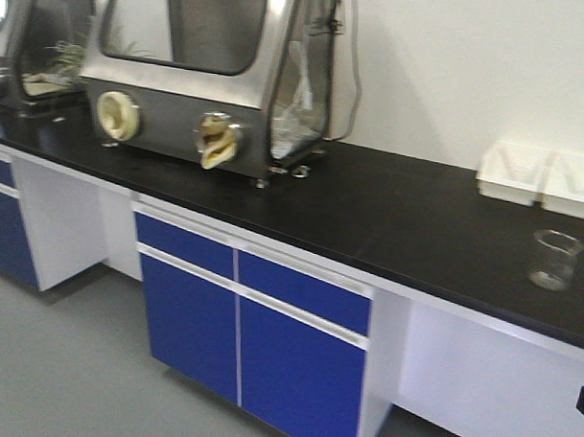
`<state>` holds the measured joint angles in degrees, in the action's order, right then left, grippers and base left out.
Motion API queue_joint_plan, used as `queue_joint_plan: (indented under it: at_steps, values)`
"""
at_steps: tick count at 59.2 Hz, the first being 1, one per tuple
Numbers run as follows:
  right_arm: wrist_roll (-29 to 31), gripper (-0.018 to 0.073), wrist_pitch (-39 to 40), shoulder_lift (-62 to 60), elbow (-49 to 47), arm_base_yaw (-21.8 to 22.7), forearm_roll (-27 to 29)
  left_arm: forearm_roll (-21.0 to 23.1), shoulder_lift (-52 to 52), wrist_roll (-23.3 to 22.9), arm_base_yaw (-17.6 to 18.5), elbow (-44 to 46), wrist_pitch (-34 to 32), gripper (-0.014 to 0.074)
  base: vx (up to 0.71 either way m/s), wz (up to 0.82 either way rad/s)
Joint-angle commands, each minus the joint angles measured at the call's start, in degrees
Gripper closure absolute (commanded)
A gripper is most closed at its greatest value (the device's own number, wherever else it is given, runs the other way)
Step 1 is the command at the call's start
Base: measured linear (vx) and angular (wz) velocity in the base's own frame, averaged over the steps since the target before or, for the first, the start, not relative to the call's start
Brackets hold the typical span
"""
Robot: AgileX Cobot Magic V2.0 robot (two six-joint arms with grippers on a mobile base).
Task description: Grab transparent chemical and place on left bench
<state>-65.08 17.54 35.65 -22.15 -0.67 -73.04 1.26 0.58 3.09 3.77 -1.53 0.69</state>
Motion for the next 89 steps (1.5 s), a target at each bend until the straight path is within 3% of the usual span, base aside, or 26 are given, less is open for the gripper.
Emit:
queue_joint_plan:
  at_steps: [1,25,89]
  values:
    - [-0.15,0.0562,1.15,-0.01,-1.63,0.19,0.88,0.04,1.10,-0.45,0.10,-0.93,-4.49,0.0600,0.39,0.49]
    - [-0.15,0.0562,0.95,-0.01,-1.63,0.19,0.88,0.04,1.10,-0.45,0.10,-0.93,-4.49,0.0600,0.42,0.09]
    - [-0.15,0.0562,1.58,-0.01,-1.63,-1.07,0.88,0.04,1.10,-0.45,0.10,-0.93,-4.49,0.0600,0.34,-0.46]
